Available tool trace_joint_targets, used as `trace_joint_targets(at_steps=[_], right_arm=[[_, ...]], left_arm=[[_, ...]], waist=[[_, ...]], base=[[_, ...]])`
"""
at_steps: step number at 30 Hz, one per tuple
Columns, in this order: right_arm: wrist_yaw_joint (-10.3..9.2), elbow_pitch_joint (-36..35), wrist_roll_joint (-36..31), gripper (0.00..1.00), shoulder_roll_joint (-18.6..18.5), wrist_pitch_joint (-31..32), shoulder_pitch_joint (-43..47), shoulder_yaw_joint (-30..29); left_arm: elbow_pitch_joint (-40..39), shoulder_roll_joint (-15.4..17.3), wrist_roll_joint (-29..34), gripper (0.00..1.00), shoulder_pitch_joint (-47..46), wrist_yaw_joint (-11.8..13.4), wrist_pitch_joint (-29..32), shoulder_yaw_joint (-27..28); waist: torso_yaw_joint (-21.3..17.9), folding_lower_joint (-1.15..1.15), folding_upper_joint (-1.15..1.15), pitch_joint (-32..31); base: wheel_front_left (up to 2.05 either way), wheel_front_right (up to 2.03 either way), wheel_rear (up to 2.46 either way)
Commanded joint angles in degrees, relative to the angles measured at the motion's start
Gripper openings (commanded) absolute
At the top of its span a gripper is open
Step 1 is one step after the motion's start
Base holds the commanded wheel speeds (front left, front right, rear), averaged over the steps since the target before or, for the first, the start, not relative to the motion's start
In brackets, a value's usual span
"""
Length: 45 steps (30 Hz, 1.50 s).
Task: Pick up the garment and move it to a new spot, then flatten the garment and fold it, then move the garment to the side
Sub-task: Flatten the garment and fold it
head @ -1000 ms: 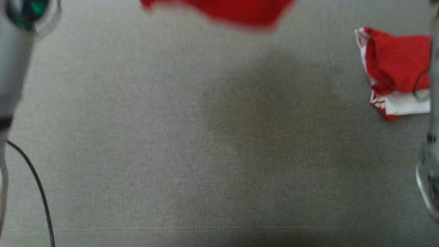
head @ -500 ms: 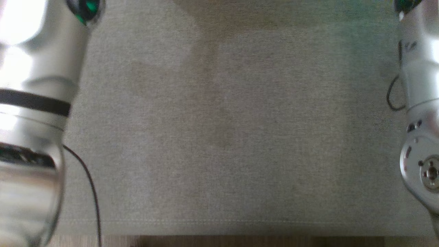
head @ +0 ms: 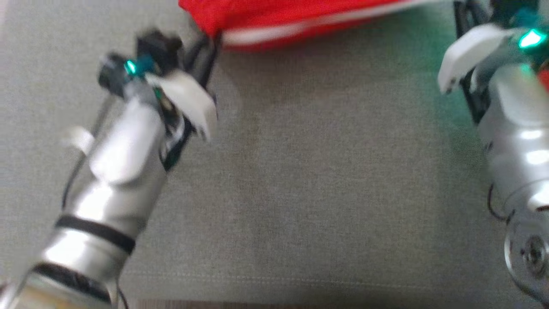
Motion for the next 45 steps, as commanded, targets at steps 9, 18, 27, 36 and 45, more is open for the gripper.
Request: trace_joint_targets(at_steps=[9,18,27,36,45], right_arm=[[-0.06,2.12,4.64,0.00,-2.02,0.57,10.36,14.16],[-0.06,2.26,13.43,0.00,-4.93,3.30,20.08,27.94],[-0.06,-1.95,26.37,0.00,-8.65,7.85,29.91,42.66],[-0.06,-32.40,49.64,0.00,-29.34,21.29,41.93,56.85],[-0.06,-53.95,55.61,0.00,-44.14,28.14,44.32,50.22]], left_arm=[[-3.56,3.92,2.94,0.00,11.60,-0.35,-0.69,-2.85],[-6.86,6.15,3.20,0.00,22.22,-0.44,-0.70,-7.00],[-14.45,9.42,1.47,0.00,32.08,-0.41,1.69,-10.26],[-30.34,14.77,-0.23,0.00,43.77,2.59,7.63,-12.45],[-41.66,18.00,-1.31,0.00,44.78,6.26,11.52,-10.26]], waist=[[-0.36,0.00,0.00,-11.71],[-1.12,0.00,0.00,-19.79],[-2.01,0.00,0.00,-24.70],[-1.68,0.00,0.00,-26.93],[1.34,0.00,0.00,-26.00]], base=[[0.00,0.00,0.00],[0.00,0.00,0.00],[0.00,0.00,0.00],[0.00,0.00,0.00],[0.00,0.00,0.00]])
